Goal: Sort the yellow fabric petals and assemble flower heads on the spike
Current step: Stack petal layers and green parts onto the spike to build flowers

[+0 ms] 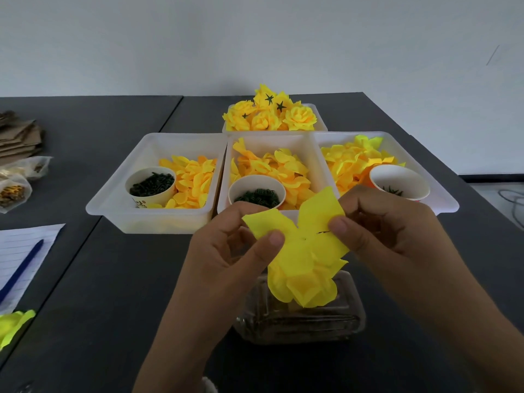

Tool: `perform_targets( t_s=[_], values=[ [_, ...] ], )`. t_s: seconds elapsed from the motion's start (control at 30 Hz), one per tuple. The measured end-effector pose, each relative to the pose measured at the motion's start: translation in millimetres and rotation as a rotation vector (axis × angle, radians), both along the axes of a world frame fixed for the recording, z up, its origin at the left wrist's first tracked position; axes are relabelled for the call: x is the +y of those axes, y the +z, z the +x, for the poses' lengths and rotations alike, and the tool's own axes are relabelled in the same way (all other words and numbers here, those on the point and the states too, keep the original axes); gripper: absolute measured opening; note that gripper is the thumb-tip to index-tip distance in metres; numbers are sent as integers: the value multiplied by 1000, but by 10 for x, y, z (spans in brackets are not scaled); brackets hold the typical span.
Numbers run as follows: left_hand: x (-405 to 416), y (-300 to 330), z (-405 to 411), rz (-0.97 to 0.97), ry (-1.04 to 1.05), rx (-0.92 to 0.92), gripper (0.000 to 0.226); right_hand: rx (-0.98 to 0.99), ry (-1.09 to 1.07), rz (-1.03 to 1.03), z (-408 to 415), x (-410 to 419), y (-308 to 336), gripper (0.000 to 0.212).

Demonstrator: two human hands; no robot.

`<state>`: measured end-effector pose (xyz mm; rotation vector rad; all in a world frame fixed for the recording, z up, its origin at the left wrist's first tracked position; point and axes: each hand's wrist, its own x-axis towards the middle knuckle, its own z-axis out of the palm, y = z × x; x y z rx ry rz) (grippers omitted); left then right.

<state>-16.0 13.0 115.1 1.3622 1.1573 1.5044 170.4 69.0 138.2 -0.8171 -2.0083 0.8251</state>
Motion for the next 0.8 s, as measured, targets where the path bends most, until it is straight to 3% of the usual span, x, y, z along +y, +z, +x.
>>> perform_targets(
  t_s=[0.3, 0.43, 0.53, 0.67, 0.73, 0.8],
  values=[
    [36, -35, 101, 33, 217, 33, 10, 128, 80, -269, -25, -69, -17, 24],
    [21, -19, 98, 55, 254, 98, 19, 97, 2, -234, -32, -71, -54, 30],
    [-25, -6, 25, 44, 286, 110, 34, 92, -90, -85, -32, -85, -74, 28],
    [-207, 24, -29, 13, 303, 63, 35, -44, -359, 422, 6, -81, -88, 22],
    [-279, 45, -13, -60, 106, -32, 39, -81, -353, 538, -20, -111, -87, 27],
    [-305, 53, 50, -227, -215, -147, 62, -37, -298, 708, -46, -172, -146, 24]
  ],
)
